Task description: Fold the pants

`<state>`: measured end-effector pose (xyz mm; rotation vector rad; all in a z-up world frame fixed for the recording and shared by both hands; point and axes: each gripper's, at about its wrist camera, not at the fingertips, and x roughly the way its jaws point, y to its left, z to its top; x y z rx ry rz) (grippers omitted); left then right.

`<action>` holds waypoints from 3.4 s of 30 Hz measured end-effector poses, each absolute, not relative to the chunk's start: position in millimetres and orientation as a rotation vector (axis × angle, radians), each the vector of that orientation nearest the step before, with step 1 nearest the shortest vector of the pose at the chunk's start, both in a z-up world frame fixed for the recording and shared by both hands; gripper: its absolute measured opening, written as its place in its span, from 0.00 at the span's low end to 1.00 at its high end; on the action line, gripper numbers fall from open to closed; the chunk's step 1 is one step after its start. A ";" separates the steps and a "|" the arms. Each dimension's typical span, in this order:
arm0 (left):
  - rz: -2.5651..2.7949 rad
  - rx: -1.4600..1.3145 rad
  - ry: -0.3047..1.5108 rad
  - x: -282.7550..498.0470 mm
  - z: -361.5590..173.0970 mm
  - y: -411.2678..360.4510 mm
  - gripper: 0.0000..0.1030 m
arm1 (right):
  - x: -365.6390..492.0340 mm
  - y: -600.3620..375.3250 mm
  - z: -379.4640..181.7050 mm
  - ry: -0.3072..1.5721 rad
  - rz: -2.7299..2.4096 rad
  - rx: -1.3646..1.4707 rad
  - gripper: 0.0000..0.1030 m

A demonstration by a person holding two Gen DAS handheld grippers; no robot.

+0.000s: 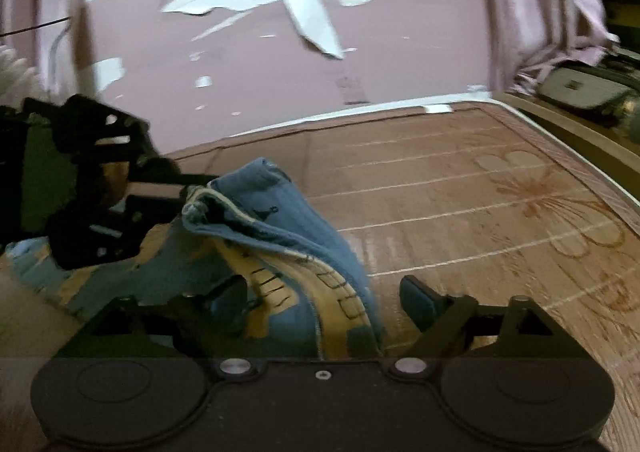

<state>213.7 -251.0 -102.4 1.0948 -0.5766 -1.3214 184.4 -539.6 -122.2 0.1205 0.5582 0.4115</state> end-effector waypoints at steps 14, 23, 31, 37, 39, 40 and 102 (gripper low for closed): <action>-1.261 1.122 -0.624 212.3 -109.8 -256.9 0.07 | 184.8 -564.5 -134.4 0.630 0.420 0.270 0.34; -1.033 0.917 0.199 267.4 -107.7 -323.8 0.43 | 187.6 -558.3 -130.9 0.663 0.339 0.302 0.20; -0.894 0.177 0.853 328.1 -64.4 -322.4 0.60 | 186.8 -552.7 -125.3 0.677 0.249 0.330 0.19; -0.903 -0.100 1.050 349.2 -54.3 -327.0 0.62 | 176.2 -513.8 -110.4 0.597 0.141 0.125 0.19; -0.885 -0.122 1.100 355.7 -51.6 -333.0 0.62 | 171.2 -492.4 -104.8 0.551 0.119 -0.008 0.19; -0.877 -0.127 1.130 357.5 -50.0 -336.8 0.62 | 168.7 -483.5 -103.8 0.529 0.113 -0.067 0.19; -0.769 -0.233 1.060 310.7 -90.0 -92.9 0.52 | 131.0 -210.4 -106.6 0.607 0.309 -0.482 0.30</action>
